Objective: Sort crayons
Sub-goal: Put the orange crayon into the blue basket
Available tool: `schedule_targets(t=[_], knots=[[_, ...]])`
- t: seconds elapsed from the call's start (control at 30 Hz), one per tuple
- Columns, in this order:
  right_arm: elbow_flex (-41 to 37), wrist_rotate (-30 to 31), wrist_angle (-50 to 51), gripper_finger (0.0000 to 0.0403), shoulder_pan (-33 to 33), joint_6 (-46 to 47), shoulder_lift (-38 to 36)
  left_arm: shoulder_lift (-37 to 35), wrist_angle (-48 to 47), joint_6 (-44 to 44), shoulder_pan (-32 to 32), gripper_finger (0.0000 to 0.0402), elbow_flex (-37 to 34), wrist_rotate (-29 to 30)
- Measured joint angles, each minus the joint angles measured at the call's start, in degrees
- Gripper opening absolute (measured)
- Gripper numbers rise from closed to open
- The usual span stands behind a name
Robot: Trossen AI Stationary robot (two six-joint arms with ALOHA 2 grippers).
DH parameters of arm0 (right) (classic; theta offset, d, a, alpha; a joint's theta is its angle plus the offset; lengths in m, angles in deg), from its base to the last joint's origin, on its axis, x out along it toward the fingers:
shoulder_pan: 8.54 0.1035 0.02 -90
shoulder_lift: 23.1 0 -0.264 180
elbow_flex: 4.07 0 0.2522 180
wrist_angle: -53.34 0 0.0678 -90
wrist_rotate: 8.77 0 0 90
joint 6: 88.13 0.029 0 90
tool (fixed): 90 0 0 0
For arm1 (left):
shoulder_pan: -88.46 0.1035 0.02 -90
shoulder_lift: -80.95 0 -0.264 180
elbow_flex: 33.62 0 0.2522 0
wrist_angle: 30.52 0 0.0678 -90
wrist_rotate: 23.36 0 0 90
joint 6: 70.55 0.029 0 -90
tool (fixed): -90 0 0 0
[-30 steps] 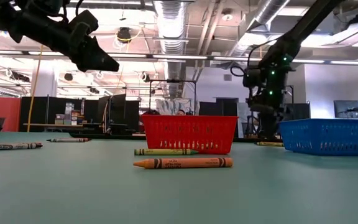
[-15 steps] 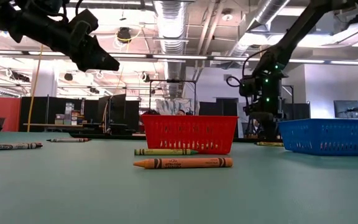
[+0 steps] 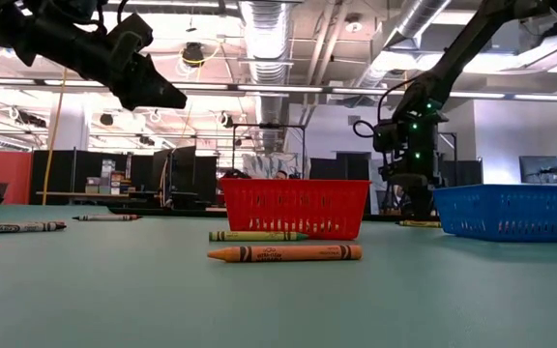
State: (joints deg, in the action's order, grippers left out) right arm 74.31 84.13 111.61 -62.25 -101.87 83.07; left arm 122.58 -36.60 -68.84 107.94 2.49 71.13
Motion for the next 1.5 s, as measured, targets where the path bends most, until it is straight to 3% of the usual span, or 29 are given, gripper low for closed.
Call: schedule_targets(t=[0.23,0.47,0.67,0.83,1.07,1.2,1.4,1.5], knots=[[-0.3,-1.1,0.1,0.0003,0.4,-1.2,-8.4,0.0,1.7,-2.7,0.0,0.0137,0.0,0.0],[-0.3,-9.2,-0.5,0.0002,6.4,-1.3,-20.9,0.0,5.1,-4.4,0.0,0.0137,0.0,-2.2],[-0.6,-13.3,-4.1,0.0002,21.5,3.0,-27.8,0.0,6.0,-4.6,0.0,0.0137,0.0,-3.6],[-4.6,-13.5,-16.4,0.0002,38.6,5.1,-28.2,0.0,5.8,-5.0,0.0,0.0137,0.0,-5.3],[-6.0,-6.1,-29.7,0.0002,55.3,7.2,-21.9,0.0,5.6,-4.5,0.0,0.0137,0.0,-7.2],[-6.0,-6.0,-23.9,0.0002,61.0,11.5,-21.7,0.0,5.4,-3.5,0.0,0.0137,0.0,-7.2],[-6.0,-5.7,-12.7,0.0006,70.9,25.3,-24.6,0.0,4.5,-2.1,0.0,0.0137,0.0,-7.8],[-6.0,-2.1,-6.4,0.0007,75.5,31.4,-26.4,0.0,4.2,-1.4,0.0,0.0137,0.0,-7.7]])
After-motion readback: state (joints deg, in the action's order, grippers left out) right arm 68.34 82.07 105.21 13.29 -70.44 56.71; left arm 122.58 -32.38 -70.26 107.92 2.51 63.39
